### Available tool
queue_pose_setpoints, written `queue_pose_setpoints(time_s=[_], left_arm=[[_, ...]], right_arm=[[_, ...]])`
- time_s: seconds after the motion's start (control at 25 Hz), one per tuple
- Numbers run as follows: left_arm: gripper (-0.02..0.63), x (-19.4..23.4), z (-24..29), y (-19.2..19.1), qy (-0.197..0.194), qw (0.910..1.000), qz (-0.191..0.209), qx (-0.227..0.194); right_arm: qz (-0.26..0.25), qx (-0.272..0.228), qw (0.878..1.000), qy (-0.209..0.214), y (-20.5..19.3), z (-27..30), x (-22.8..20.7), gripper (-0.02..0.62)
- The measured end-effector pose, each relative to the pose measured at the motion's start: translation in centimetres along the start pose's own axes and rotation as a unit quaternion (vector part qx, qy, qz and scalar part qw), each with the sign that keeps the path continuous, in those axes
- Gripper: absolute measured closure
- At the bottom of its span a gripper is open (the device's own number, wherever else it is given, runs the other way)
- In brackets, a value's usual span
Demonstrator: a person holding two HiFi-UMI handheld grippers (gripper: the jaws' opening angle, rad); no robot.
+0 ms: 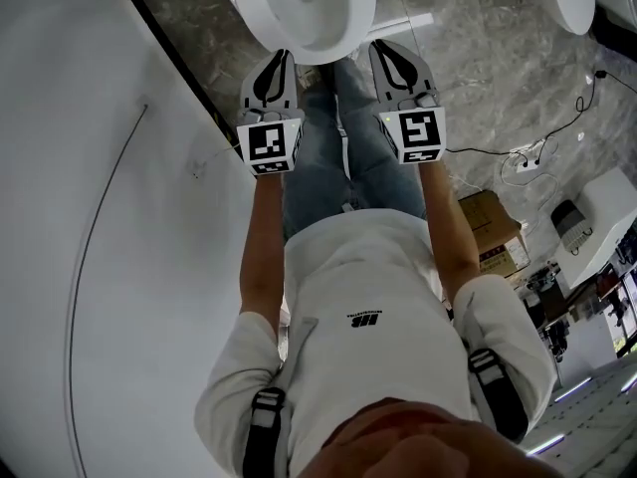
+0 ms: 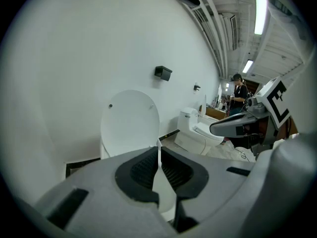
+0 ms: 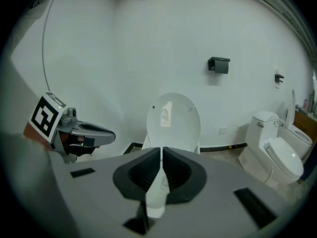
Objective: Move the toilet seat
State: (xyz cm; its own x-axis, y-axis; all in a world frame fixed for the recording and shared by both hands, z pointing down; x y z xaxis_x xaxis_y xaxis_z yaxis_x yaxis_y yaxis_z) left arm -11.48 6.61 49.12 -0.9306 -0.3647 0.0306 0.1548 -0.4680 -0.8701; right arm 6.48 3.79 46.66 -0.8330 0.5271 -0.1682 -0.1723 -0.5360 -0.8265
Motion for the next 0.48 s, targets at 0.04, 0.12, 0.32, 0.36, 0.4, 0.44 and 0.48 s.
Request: queue_pose_setpoints(time_s=[0.04, 0.12, 0.32, 0.36, 0.4, 0.44, 0.48], left_arm=[[0.569, 0.0, 0.2, -0.6, -0.001, 1.0000, 0.000, 0.004], [0.571, -0.1, 0.7, -1.7, -0.003, 0.9999, 0.000, 0.012], [0.571, 0.2, 1.7, -4.6, -0.002, 0.9996, -0.007, 0.028], [0.571, 0.3, 1.9, -5.1, -0.001, 0.9995, -0.009, 0.031], [0.571, 0.4, 2.1, -5.6, 0.000, 0.9993, -0.011, 0.034], [0.571, 0.4, 2.3, -6.0, 0.000, 0.9992, -0.013, 0.038], [0.570, 0.4, 2.5, -6.5, 0.000, 0.9991, -0.014, 0.041]], right_arm=[[0.001, 0.003, 1.000, -0.001, -0.6, 0.2, -0.1, 0.561], [0.004, 0.009, 1.000, -0.002, -1.8, 0.7, -0.3, 0.561], [0.006, 0.031, 0.999, -0.002, -5.0, 2.1, -0.4, 0.561], [0.006, 0.034, 0.999, -0.001, -5.5, 2.4, -0.4, 0.561], [0.007, 0.037, 0.999, 0.000, -5.9, 2.7, -0.5, 0.561], [0.007, 0.039, 0.999, 0.002, -6.2, 2.9, -0.5, 0.561], [0.008, 0.041, 0.999, 0.003, -6.5, 3.2, -0.6, 0.561]])
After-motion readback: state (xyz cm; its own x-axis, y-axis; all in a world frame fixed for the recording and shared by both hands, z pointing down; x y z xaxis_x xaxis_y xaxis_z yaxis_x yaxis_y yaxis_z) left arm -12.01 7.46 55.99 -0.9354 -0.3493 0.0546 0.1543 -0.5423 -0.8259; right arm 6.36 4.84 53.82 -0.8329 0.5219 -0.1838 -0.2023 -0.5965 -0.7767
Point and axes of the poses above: the fingertips, and each gripper's own axes: z forward along the fingers, x to its left, y out of its top, the point moved 4 cm from there along -z, backward along the fingers, and after that the axes turned 7 degrees about z, right-handed, at the moved point
